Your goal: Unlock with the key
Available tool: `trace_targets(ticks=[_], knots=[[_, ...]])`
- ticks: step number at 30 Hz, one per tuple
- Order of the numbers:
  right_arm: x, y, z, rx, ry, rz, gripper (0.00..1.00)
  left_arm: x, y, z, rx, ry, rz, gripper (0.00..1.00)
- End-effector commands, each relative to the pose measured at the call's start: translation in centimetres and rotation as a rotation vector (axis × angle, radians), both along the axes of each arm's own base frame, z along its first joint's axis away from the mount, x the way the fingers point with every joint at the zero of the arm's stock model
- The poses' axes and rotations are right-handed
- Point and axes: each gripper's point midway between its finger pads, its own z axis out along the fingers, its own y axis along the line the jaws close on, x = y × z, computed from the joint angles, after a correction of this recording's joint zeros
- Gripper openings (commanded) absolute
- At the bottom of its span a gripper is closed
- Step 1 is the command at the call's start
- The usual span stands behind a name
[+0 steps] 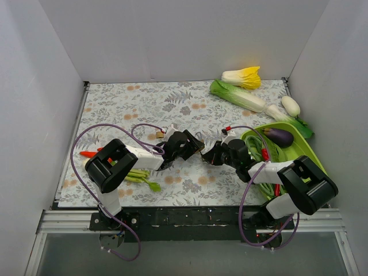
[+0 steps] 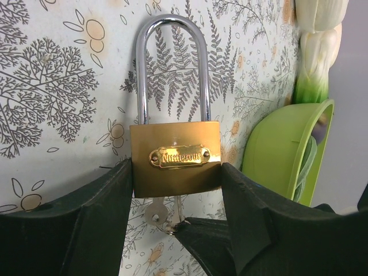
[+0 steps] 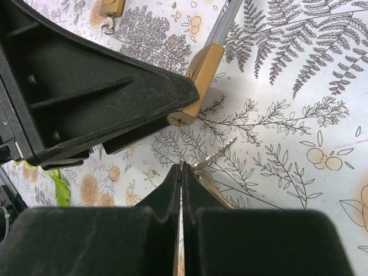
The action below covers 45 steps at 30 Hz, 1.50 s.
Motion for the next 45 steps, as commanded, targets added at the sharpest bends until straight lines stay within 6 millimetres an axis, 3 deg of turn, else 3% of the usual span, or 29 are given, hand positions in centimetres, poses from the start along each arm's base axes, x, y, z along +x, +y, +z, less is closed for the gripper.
trace_targets(ticks=[1,14,26,31,32,45], knots=[[3.6,0.5,4.0,0.053,-0.172,-0.074,0.01,-1.1,-2.4,2.6,-0.107,-0.005,-0.081,0.0],[4.9,0.6,5.4,0.056,-0.258,-0.105,0.01,-1.7,-2.6,2.1,-0.127,0.019,-0.089,0.0],[5.5,1.2,5.5,0.047,-0.28,-0.086,0.01,-2.4,-2.5,1.9,-0.131,0.032,-0.098,0.0],[5.1,1.0,5.4,0.046,-0.265,-0.085,0.01,-2.3,-2.3,1.6,-0.099,0.029,-0.097,0.0],[4.5,1.2,4.9,0.042,-0.24,-0.059,0.01,-2.4,-2.3,0.9,-0.069,0.04,-0.109,0.0],[0.9,0.1,1.9,0.045,-0.076,-0.05,0.01,-1.7,-3.0,1.0,-0.028,0.057,-0.12,0.0]])
